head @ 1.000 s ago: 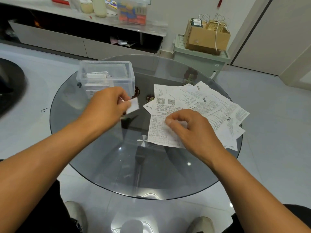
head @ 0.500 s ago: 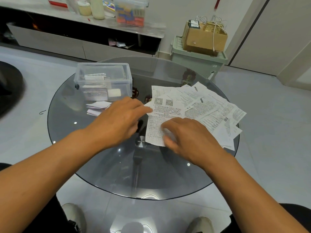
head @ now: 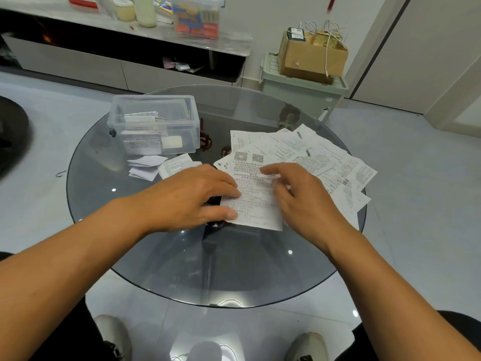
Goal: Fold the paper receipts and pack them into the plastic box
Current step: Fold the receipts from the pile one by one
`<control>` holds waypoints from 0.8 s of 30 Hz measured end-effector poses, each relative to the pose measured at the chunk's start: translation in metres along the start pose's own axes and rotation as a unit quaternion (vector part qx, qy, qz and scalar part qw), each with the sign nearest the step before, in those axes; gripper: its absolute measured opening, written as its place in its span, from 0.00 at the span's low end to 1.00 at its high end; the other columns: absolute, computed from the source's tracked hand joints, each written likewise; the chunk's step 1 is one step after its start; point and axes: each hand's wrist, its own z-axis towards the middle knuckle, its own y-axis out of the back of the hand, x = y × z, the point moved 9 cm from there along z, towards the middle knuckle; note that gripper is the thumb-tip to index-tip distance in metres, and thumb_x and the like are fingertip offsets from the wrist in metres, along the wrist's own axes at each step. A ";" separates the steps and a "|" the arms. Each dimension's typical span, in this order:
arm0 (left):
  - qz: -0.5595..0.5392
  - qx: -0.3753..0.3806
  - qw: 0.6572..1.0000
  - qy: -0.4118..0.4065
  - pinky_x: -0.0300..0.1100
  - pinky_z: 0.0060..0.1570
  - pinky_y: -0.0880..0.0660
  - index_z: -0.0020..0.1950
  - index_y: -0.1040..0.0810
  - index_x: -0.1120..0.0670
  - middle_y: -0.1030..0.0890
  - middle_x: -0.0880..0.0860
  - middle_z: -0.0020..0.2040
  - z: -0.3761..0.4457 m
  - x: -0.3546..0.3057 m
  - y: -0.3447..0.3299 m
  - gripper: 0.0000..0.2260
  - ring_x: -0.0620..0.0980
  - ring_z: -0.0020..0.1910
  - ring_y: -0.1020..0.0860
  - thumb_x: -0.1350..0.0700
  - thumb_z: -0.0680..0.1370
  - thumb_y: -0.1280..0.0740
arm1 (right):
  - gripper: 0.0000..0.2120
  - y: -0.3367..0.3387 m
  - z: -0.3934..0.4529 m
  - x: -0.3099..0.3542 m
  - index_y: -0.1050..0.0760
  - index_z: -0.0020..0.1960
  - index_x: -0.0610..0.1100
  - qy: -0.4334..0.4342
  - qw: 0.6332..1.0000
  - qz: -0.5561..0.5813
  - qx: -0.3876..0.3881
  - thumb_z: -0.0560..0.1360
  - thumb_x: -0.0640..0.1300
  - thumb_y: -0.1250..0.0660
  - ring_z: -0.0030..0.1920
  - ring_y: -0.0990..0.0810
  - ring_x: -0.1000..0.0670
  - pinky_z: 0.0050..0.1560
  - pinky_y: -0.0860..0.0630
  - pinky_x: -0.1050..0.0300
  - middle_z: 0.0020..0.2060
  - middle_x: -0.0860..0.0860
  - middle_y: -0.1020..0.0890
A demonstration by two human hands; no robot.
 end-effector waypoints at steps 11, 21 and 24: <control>0.065 0.042 0.997 0.014 0.44 0.68 0.34 0.78 0.34 0.43 0.31 0.40 0.71 0.000 -0.004 -0.010 0.45 0.44 0.67 0.34 0.18 0.68 0.44 | 0.23 -0.003 -0.001 -0.020 0.23 0.66 0.48 -0.220 0.893 0.392 0.017 0.81 0.27 0.44 0.44 0.11 0.48 0.40 0.16 0.57 0.62 0.50 0.21; 0.043 0.041 0.998 0.021 0.41 0.67 0.36 0.78 0.36 0.42 0.32 0.40 0.70 -0.002 -0.002 -0.012 0.46 0.43 0.67 0.35 0.18 0.67 0.41 | 0.12 -0.001 0.002 0.001 0.17 0.57 0.57 0.081 0.986 -0.144 -0.001 0.76 0.45 0.24 0.64 0.28 0.51 0.56 0.22 0.53 0.68 0.55 0.31; 0.008 0.025 1.000 0.004 0.40 0.65 0.36 0.77 0.34 0.40 0.31 0.39 0.67 -0.003 -0.004 -0.007 0.44 0.41 0.64 0.34 0.19 0.66 0.37 | 0.01 0.005 0.006 0.003 0.18 0.48 0.55 0.058 0.998 -0.025 0.025 0.78 0.49 0.26 0.58 0.25 0.56 0.58 0.25 0.56 0.67 0.60 0.28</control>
